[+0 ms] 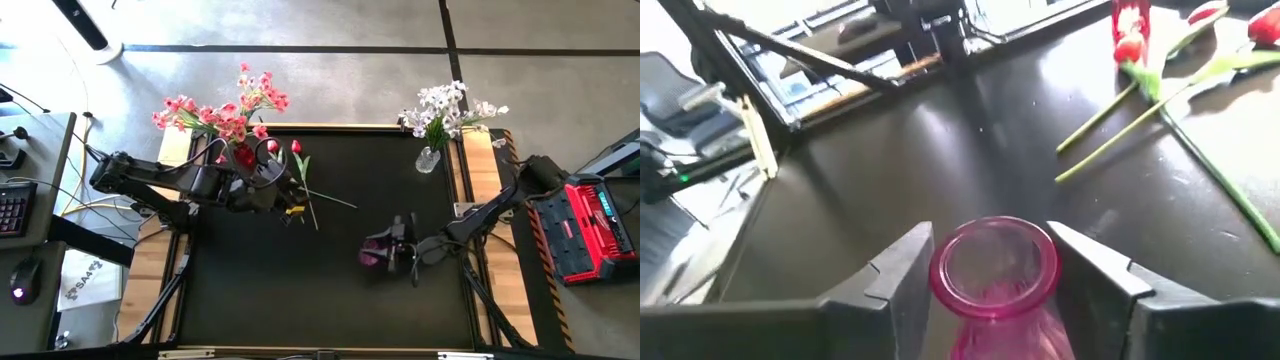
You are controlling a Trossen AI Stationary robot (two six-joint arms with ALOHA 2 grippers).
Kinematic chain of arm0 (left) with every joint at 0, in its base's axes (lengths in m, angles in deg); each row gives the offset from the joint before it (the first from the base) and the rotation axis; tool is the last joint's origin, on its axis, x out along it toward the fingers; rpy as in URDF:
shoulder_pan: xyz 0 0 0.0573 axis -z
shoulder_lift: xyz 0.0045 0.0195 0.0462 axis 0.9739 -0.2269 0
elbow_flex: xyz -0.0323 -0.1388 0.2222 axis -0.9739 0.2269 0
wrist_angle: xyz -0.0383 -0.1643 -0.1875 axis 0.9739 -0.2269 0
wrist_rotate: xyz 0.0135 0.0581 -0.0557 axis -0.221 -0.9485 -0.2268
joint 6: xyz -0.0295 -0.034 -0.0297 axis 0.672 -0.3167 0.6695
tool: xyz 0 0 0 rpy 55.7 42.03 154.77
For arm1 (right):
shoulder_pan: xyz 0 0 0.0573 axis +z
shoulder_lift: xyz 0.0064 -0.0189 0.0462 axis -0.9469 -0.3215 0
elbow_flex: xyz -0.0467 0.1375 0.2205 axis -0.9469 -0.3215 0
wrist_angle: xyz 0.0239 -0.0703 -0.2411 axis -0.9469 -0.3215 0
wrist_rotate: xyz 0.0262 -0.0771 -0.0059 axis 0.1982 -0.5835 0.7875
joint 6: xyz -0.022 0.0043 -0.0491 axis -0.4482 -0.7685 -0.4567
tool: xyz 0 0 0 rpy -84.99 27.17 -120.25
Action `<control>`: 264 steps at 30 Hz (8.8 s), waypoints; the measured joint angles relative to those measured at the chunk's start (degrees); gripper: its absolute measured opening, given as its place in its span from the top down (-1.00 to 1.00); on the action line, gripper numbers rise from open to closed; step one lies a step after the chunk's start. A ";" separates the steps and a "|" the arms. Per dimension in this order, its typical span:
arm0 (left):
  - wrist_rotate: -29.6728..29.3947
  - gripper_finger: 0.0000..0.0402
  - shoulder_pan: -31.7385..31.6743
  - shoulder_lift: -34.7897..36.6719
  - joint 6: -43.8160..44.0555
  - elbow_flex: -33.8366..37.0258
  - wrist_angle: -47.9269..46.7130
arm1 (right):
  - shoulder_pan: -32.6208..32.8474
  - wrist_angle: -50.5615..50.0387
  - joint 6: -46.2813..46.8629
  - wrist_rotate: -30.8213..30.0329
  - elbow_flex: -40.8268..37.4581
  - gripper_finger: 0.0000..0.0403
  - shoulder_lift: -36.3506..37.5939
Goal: Sort flowers into vase by color
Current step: Adjust the purple flower vase, then put the middle red tulip into the purple flower vase, then put the right red tulip into the purple flower vase
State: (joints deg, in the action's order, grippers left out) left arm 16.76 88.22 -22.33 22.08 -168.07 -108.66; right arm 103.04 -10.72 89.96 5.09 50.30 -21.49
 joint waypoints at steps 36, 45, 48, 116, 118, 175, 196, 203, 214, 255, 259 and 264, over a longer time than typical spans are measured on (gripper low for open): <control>5.08 -0.13 -2.32 -4.39 9.82 6.06 -10.44 | -32.83 -58.44 -19.89 33.51 50.28 0.22 -19.98; 5.37 -0.13 3.16 -2.85 23.21 9.37 -14.62 | -39.75 -73.14 -28.33 40.65 72.65 0.28 -41.28; 6.37 -0.13 4.16 -2.84 24.37 9.49 -17.68 | -41.80 -76.52 -29.79 40.62 78.16 0.28 -45.84; -1.29 -0.13 -4.73 1.20 -18.19 8.26 31.66 | -30.82 -88.94 -24.79 16.26 81.09 1.00 -5.74; 1.18 -0.13 -5.88 1.93 -22.37 8.22 38.98 | -27.59 -87.60 -25.91 12.36 81.09 1.00 -5.71; 33.70 1.00 -5.48 -14.47 -28.27 8.24 54.71 | -11.35 -118.29 18.33 3.65 81.11 0.37 2.12; 30.79 1.00 -6.75 -13.18 -28.22 8.17 50.79 | -11.16 -121.49 16.27 0.96 81.11 0.42 2.49; 30.77 1.00 -6.64 -13.77 -27.77 8.17 49.78 | -11.16 -121.24 15.92 -0.95 81.11 0.42 2.49; 24.74 0.66 -5.87 -14.58 -28.78 8.70 45.58 | -11.18 -127.71 24.19 -8.90 81.10 0.33 2.62; 12.91 -0.12 -0.93 0.46 -26.87 -6.24 20.31 | -48.96 -100.41 -26.50 41.08 80.98 0.29 -16.88; 10.79 -0.12 0.52 0.87 -22.40 -6.21 12.82 | -54.58 -98.61 -31.45 52.91 80.98 0.29 -24.98; 5.01 -0.12 4.15 -0.13 -17.64 -6.16 7.26 | -59.35 -99.24 -34.93 57.68 80.91 0.33 -33.42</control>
State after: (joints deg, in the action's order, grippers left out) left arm 21.76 92.37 -22.45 4.44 -174.23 -101.40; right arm 43.70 -109.96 55.03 62.76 131.21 -54.91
